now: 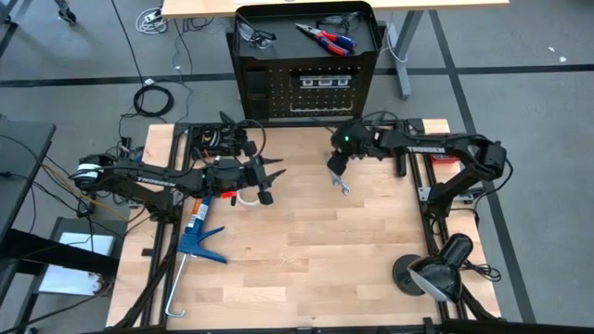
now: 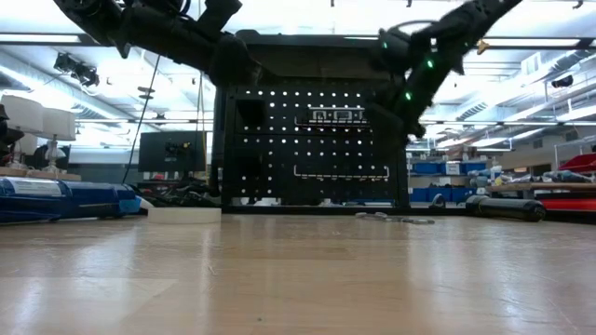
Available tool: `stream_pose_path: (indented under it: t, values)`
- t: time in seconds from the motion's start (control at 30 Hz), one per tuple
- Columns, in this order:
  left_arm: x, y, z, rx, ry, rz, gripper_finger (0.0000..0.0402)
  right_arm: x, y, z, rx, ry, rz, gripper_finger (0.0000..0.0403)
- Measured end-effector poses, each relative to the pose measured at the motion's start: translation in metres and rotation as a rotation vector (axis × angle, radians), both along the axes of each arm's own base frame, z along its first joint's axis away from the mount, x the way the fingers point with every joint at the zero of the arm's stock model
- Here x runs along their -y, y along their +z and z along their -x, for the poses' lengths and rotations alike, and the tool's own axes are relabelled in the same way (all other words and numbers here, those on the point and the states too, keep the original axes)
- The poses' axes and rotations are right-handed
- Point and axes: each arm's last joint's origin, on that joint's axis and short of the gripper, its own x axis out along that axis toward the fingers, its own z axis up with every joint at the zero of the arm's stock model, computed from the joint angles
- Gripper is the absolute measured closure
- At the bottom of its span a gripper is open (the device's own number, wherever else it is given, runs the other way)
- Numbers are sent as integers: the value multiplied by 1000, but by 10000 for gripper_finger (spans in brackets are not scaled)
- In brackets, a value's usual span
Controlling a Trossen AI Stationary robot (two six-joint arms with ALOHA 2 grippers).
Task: Hang tools onto peg board
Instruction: Hang the bottom wrench on the peg board
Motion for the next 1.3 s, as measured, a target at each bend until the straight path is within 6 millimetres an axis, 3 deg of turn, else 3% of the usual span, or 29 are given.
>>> stream_pose_path:
  t: [0.27,0.47,0.93,1.03,1.23,1.3]
  values:
    - [1,0,0,5,-33,5,262,-7,-42,13,15,-44,-102,206]
    - [1,2,-1,19,-53,7,262,-5,-68,10,-28,-42,-107,208]
    - [1,1,-1,10,-55,9,262,7,-98,-1,-42,-70,-76,212]
    - [1,1,-1,8,-55,9,262,5,-98,-3,-46,-42,-61,240]
    - [1,0,-1,2,-53,9,262,-5,-88,-5,-30,40,-83,373]
    - [1,0,-1,2,-53,9,262,-10,-88,-6,-19,70,-111,393]
